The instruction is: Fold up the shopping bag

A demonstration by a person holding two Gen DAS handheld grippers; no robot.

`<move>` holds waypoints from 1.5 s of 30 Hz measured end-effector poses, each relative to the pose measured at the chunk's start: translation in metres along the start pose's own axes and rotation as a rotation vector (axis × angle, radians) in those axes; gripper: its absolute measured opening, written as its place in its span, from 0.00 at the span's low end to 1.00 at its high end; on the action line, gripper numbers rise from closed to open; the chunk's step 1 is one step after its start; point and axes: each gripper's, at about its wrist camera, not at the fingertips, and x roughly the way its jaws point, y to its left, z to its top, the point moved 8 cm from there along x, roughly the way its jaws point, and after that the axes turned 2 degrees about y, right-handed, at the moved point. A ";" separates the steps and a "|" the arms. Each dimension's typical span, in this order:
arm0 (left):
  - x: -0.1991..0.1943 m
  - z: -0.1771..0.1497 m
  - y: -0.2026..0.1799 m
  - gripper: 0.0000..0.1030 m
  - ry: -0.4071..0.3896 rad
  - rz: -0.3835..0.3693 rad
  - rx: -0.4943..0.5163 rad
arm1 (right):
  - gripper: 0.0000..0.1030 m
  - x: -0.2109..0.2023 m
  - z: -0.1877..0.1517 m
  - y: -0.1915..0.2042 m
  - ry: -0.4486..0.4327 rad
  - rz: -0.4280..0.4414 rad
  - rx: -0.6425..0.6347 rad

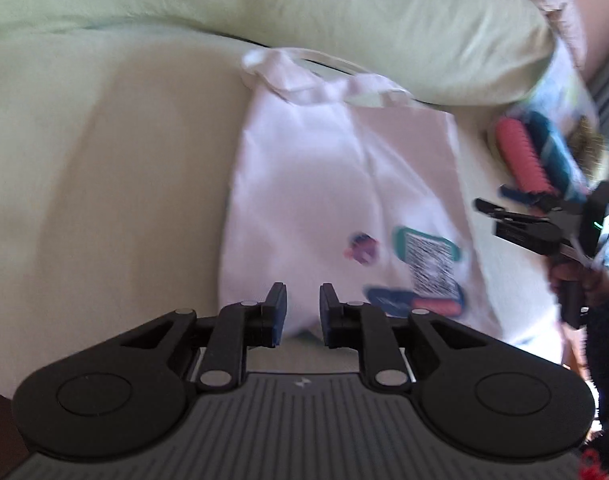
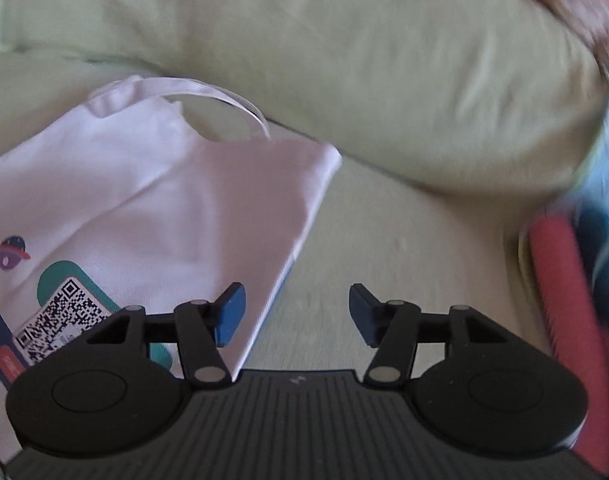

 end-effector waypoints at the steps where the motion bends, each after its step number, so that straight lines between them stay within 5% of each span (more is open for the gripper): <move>1: 0.014 0.009 -0.002 0.20 0.003 0.002 0.011 | 0.45 0.004 0.007 0.003 -0.022 -0.018 -0.086; 4: 0.051 0.034 -0.007 0.20 0.010 0.030 0.086 | 0.41 0.020 0.027 0.006 -0.088 -0.063 -0.328; 6: 0.069 0.059 -0.010 0.20 -0.026 0.105 0.231 | 0.41 0.025 0.046 0.007 -0.119 -0.069 -0.416; 10: 0.108 0.104 -0.020 0.26 -0.104 0.312 0.602 | 0.43 0.047 0.081 0.010 -0.178 -0.048 -0.504; 15: 0.147 0.139 -0.035 0.40 -0.175 0.402 0.856 | 0.46 0.080 0.102 0.041 -0.220 -0.012 -0.597; 17: 0.159 0.153 -0.036 0.09 -0.185 0.427 0.887 | 0.16 0.098 0.110 0.055 -0.212 0.018 -0.634; 18: 0.161 0.162 -0.037 0.04 -0.200 0.437 0.891 | 0.00 0.103 0.115 0.055 -0.204 0.040 -0.604; 19: 0.163 0.170 -0.039 0.03 -0.216 0.447 0.895 | 0.00 0.106 0.121 0.051 -0.194 0.071 -0.547; 23: 0.121 0.234 -0.066 0.03 -0.476 0.494 0.852 | 0.00 0.096 0.152 -0.003 -0.210 0.110 -0.185; 26: 0.100 0.274 -0.095 0.24 -0.604 0.478 0.850 | 0.00 0.096 0.154 -0.046 -0.143 0.115 0.161; 28: 0.102 0.287 -0.105 0.63 -0.565 0.452 0.832 | 0.02 0.102 0.147 -0.074 -0.065 0.106 0.408; 29: 0.103 0.294 -0.110 0.71 -0.545 0.438 0.823 | 0.04 0.111 0.135 -0.086 0.010 0.090 0.537; 30: 0.106 0.294 -0.107 0.72 -0.481 0.412 0.786 | 0.21 0.119 0.122 -0.096 0.087 0.073 0.664; 31: 0.109 0.293 -0.104 0.72 -0.417 0.386 0.748 | 0.51 0.125 0.108 -0.103 0.150 0.077 0.754; 34: 0.118 0.269 -0.063 0.72 -0.237 0.419 0.656 | 0.48 0.127 0.068 -0.109 0.263 0.157 0.869; 37: 0.120 0.226 -0.005 0.72 -0.077 0.452 0.544 | 0.65 0.091 0.037 -0.107 0.224 0.202 0.868; 39: 0.114 0.193 0.029 0.71 -0.011 0.449 0.459 | 0.66 0.064 0.021 -0.091 0.200 0.244 0.865; 45: 0.047 0.059 0.074 0.71 0.088 0.182 0.106 | 0.66 -0.038 -0.053 -0.005 0.264 0.462 0.899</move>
